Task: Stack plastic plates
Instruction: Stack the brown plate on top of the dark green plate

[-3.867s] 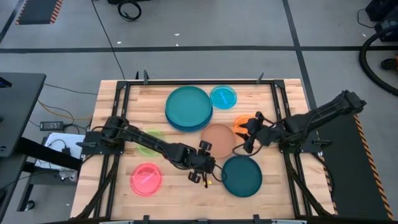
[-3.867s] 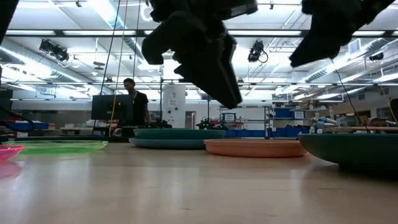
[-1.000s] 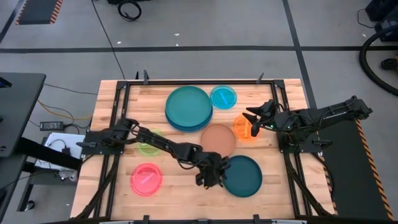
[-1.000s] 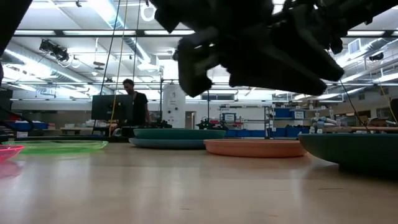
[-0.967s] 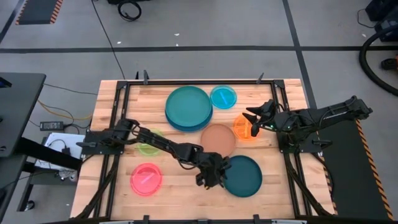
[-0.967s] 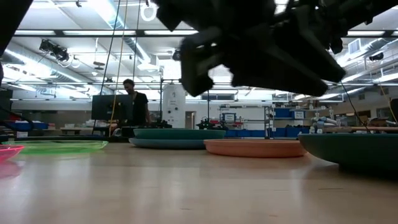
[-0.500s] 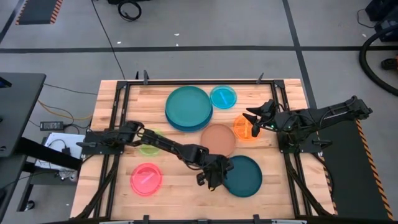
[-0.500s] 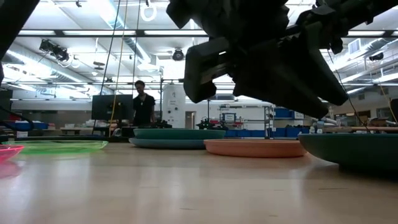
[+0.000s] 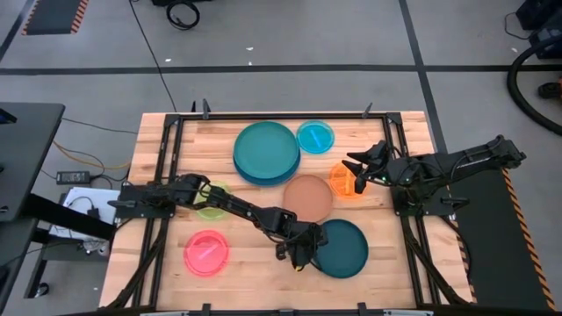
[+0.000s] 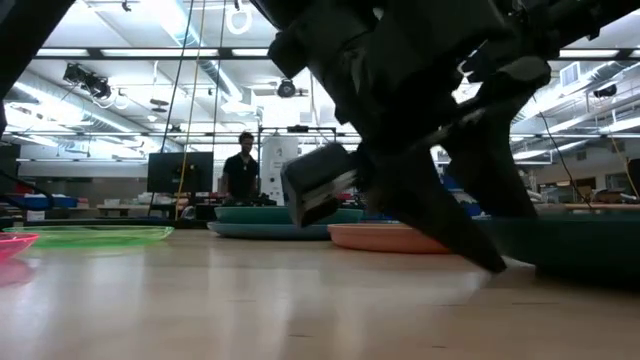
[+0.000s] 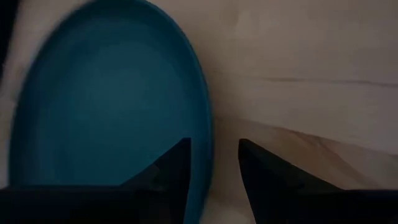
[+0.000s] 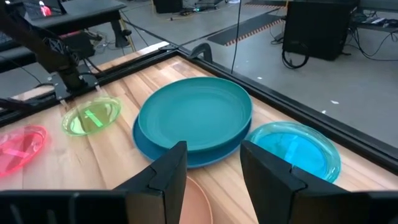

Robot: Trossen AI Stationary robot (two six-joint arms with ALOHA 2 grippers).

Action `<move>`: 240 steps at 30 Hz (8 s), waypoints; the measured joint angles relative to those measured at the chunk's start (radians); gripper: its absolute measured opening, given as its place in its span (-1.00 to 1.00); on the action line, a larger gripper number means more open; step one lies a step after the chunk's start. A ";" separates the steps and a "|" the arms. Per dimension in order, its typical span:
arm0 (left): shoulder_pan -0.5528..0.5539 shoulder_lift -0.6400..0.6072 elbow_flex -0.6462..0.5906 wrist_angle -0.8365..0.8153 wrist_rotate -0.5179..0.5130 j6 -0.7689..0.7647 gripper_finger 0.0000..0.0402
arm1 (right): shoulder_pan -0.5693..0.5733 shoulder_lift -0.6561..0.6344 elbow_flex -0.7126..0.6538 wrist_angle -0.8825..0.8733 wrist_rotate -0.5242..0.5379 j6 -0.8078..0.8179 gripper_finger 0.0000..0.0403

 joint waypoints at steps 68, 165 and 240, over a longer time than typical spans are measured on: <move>-0.019 -0.002 0.001 0.014 -0.082 0.027 -0.60 | 0.000 0.011 0.000 0.011 0.001 0.009 -0.21; 0.083 -0.141 0.002 -0.378 -0.219 -0.541 -0.28 | -0.160 0.010 -0.001 0.255 -0.078 -0.324 -0.21; 0.192 -0.297 -0.365 -0.135 -0.195 -0.563 -0.29 | -0.207 0.074 0.000 0.211 -0.242 -0.178 -0.21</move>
